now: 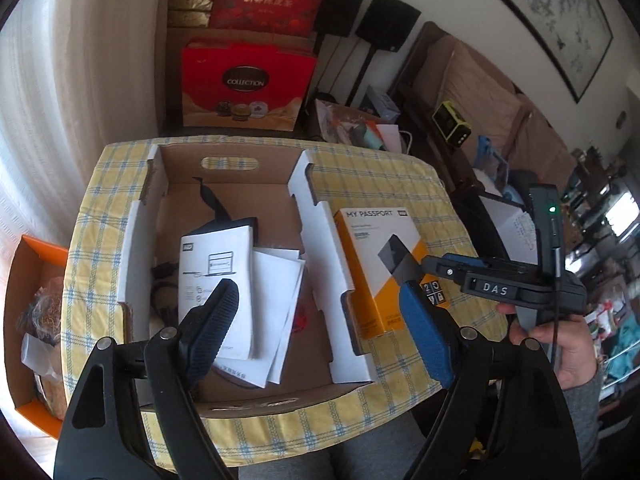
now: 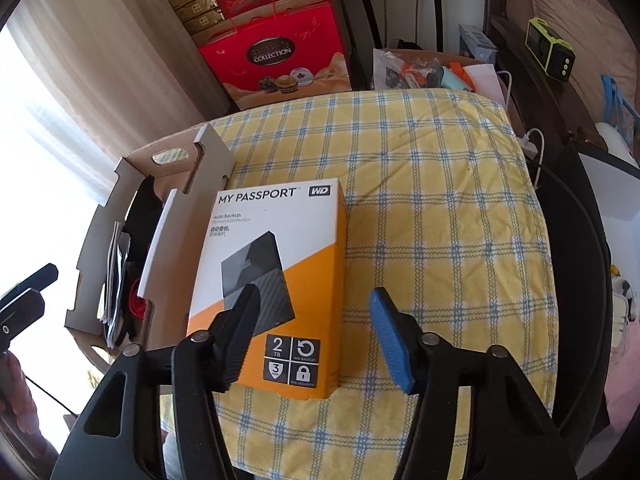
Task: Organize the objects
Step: 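Release the tray wall with the left tool while the right tool lifts the My Passport box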
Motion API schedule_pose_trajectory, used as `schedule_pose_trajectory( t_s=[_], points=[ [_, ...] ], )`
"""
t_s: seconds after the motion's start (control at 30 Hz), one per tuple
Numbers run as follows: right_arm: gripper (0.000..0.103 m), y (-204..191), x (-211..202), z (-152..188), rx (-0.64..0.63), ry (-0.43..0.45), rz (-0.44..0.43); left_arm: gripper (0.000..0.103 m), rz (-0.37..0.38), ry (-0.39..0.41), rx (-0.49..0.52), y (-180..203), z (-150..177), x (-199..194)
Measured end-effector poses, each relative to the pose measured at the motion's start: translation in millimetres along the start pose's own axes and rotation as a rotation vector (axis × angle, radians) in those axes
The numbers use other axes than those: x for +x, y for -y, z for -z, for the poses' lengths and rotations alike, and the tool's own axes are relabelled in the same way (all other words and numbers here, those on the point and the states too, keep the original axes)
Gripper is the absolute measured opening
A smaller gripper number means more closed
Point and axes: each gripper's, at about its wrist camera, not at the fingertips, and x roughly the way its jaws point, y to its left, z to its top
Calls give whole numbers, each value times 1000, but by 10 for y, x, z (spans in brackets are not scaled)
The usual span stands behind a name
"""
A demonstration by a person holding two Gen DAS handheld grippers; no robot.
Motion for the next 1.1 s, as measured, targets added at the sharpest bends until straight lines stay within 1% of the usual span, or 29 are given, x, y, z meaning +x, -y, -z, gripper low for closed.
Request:
schedule_pose_trajectory(
  t_s=[0.03, 0.07, 0.1, 0.13, 0.17, 0.23, 0.3, 0.43, 0.53, 0.73, 0.93, 1.0, 1.1],
  points=[
    [39, 10, 32, 17, -1, -9, -5, 75, 8, -7, 11, 75, -26, 38],
    [32, 21, 59, 40, 1, -16, -10, 71, 21, -17, 22, 146, -52, 82],
    [31, 34, 55, 53, 3, -6, -25, 60, 34, -30, 32, 214, -76, 132],
    [28, 43, 47, 60, 5, -1, -33, 50, 38, -46, 41, 283, -101, 188],
    [25, 51, 46, 67, 7, 0, -38, 46, 42, -60, 46, 344, -126, 242],
    [24, 58, 36, 76, -2, 5, -38, 34, 66, -86, 49, 441, -165, 352],
    [24, 57, 35, 91, -12, 8, -38, 30, 73, -111, 50, 523, -192, 468],
    [24, 87, 30, 101, -17, 4, -42, 23, 54, -163, 69, 654, -210, 686],
    [24, 114, 30, 99, -18, 4, -50, 23, 46, -198, 76, 714, -198, 806],
    [24, 194, 25, 103, 4, 10, -75, 23, -4, -249, 99, 823, -154, 1010],
    [25, 187, 25, 111, -8, 16, -73, 23, -54, -292, 75, 810, -92, 1116],
    [26, 192, 28, 114, -12, 18, -72, 25, -70, -298, 55, 780, -86, 1135],
    [28, 221, 32, 121, -3, 22, -79, 34, -73, -324, 41, 760, -53, 1191]
  ],
)
